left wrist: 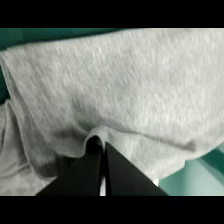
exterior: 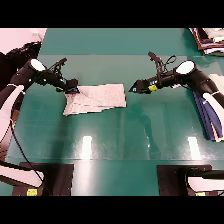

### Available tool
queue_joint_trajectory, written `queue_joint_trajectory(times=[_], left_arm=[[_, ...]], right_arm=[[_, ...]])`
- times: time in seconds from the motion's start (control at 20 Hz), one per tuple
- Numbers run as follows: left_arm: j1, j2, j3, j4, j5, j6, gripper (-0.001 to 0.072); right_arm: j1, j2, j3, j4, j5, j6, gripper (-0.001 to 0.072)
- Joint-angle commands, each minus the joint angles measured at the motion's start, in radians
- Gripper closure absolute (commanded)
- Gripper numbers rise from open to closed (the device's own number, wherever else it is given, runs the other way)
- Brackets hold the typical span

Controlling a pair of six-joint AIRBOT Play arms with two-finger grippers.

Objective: Fold the shirts.

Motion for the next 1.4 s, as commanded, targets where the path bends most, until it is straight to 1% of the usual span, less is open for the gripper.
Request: queue_joint_trajectory(times=[0.0, 0.1, 0.2, 0.3, 0.35, 0.4, 0.45, 0.5, 0.6, 0.65, 0.7, 0.8, 0.9, 0.95, 1.0, 1.05, 1.25, 1.3, 1.35], left_arm=[[-0.002, 0.083, -0.006, 0.122, -0.143, 0.017, 0.0685], [-0.002, 0.175, -0.047, 0.198, -0.224, 0.018, 0.0685], [-0.002, 0.244, -0.122, 0.22, -0.29, 0.017, 0.0684], [-0.002, 0.283, -0.207, 0.22, -0.305, 0.016, 0.0682], [-0.002, 0.287, -0.244, 0.22, -0.298, 0.016, 0.0666], [-0.002, 0.286, -0.274, 0.22, -0.276, 0.016, 0.0411], [-0.002, 0.286, -0.298, 0.223, -0.234, 0.016, 0.0095], [-0.002, 0.286, -0.301, 0.237, -0.193, 0.016, 0.0066], [-0.002, 0.288, -0.259, 0.266, -0.154, 0.007, 0.0066], [-0.002, 0.288, -0.218, 0.266, -0.15, 0.006, 0.0066], [-0.002, 0.288, -0.177, 0.26, -0.15, 0.003, 0.0066], [-0.002, 0.288, -0.1, 0.232, -0.162, -0.013, 0.0067], [-0.002, 0.288, -0.058, 0.193, -0.165, -0.011, 0.0071], [-0.002, 0.288, -0.051, 0.177, -0.164, -0.01, 0.0299], [-0.002, 0.288, -0.051, 0.168, -0.161, -0.01, 0.0571], [-0.002, 0.286, -0.051, 0.157, -0.154, -0.005, 0.0678], [-0.002, 0.286, -0.051, 0.117, -0.131, -0.002, 0.0683], [-0.002, 0.286, -0.051, 0.107, -0.131, -0.001, 0.0683], [-0.002, 0.286, -0.051, 0.101, -0.131, 0.001, 0.0683]], right_arm=[[-0.001, 0.002, -0.002, 0.0, 0.015, 0.0, 0.0271], [-0.001, 0.002, -0.002, 0.0, 0.026, 0.0, 0.027], [-0.001, 0.002, -0.002, 0.0, 0.022, 0.0, 0.027], [-0.001, 0.002, -0.002, 0.0, 0.015, 0.0, 0.0271], [-0.001, 0.002, -0.002, 0.0, 0.013, 0.0, 0.0271], [-0.001, 0.002, -0.002, 0.0, 0.008, 0.0, 0.027], [-0.001, 0.002, -0.002, 0.0, 0.0, 0.0, 0.027], [-0.001, 0.002, -0.002, 0.0, -0.005, 0.0, 0.027], [-0.001, 0.001, -0.002, 0.0, -0.013, 0.0, 0.0269], [-0.001, 0.0, -0.002, -0.001, -0.018, 0.0, 0.0246], [-0.001, -0.004, -0.001, -0.007, -0.028, 0.0, 0.0245], [-0.012, -0.039, 0.008, -0.003, -0.034, 0.005, 0.0081], [-0.024, -0.118, 0.055, 0.014, 0.019, 0.018, 0.0081], [-0.024, -0.166, 0.084, 0.032, 0.045, 0.018, 0.0083], [-0.022, -0.208, 0.114, 0.048, 0.06, 0.019, 0.0085], [-0.012, -0.255, 0.148, 0.065, 0.069, 0.026, 0.0085], [0.065, -0.429, 0.291, 0.093, 0.105, 0.096, 0.009], [0.086, -0.472, 0.327, 0.123, 0.121, 0.098, 0.0118], [0.106, -0.51, 0.363, 0.158, 0.139, 0.099, 0.0118]])
